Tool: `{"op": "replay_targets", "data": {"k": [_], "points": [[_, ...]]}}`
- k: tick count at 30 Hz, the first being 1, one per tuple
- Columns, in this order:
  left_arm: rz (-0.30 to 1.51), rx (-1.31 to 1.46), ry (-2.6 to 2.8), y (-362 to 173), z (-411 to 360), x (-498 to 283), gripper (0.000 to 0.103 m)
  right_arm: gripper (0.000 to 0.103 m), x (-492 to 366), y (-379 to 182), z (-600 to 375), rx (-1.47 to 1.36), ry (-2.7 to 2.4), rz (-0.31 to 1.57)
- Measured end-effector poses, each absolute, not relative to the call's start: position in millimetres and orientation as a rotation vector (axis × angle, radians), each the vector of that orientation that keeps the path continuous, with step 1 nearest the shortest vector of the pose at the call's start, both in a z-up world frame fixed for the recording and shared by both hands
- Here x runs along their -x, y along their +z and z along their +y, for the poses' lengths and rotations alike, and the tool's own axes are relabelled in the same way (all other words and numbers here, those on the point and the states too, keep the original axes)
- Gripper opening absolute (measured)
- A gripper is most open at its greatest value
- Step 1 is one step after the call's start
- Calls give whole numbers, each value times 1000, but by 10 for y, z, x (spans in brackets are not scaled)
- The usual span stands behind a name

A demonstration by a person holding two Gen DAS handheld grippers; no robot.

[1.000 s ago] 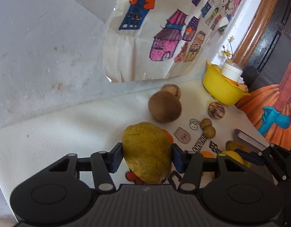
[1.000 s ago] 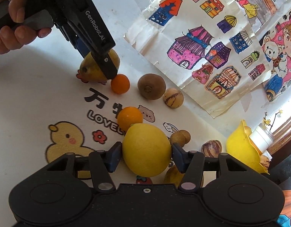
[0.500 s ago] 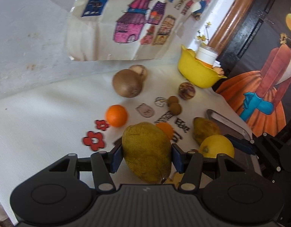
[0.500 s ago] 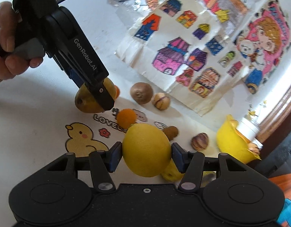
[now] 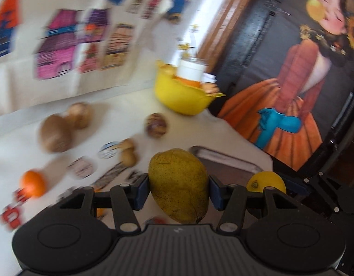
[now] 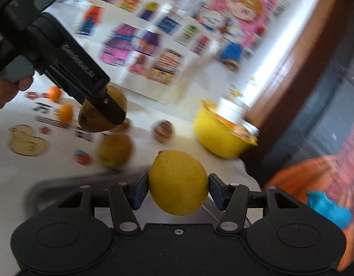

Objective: Organize fruits
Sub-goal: 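Lower pear onto the metal tray with left tool while right tool lowers the lemon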

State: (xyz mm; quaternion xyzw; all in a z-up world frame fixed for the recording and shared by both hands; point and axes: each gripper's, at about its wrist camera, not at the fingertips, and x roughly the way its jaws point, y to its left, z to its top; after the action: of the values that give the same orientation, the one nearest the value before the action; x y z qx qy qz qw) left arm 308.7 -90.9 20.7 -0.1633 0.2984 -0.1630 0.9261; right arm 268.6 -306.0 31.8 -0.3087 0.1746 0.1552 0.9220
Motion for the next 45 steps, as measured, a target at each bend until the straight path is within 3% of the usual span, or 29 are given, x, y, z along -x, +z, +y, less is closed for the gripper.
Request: {"op": "replay_targets", "data": {"k": [14,38,41,45], "points": [[698,250,-462,6,-1757,-3894,58,58,-3466,66,-3736,465,113,521],[769,38,-396,-106,-2014,-3976,58,61,-3550,-44,-3648,539,134,559],[766,95,-413,-77,-1963,-3963,70,64,-3529,-49,-3637,549,131,569],[761,162,-404,-1,-1869,-3915,75,73,-3425,0,-3636,530,122,554]]}}
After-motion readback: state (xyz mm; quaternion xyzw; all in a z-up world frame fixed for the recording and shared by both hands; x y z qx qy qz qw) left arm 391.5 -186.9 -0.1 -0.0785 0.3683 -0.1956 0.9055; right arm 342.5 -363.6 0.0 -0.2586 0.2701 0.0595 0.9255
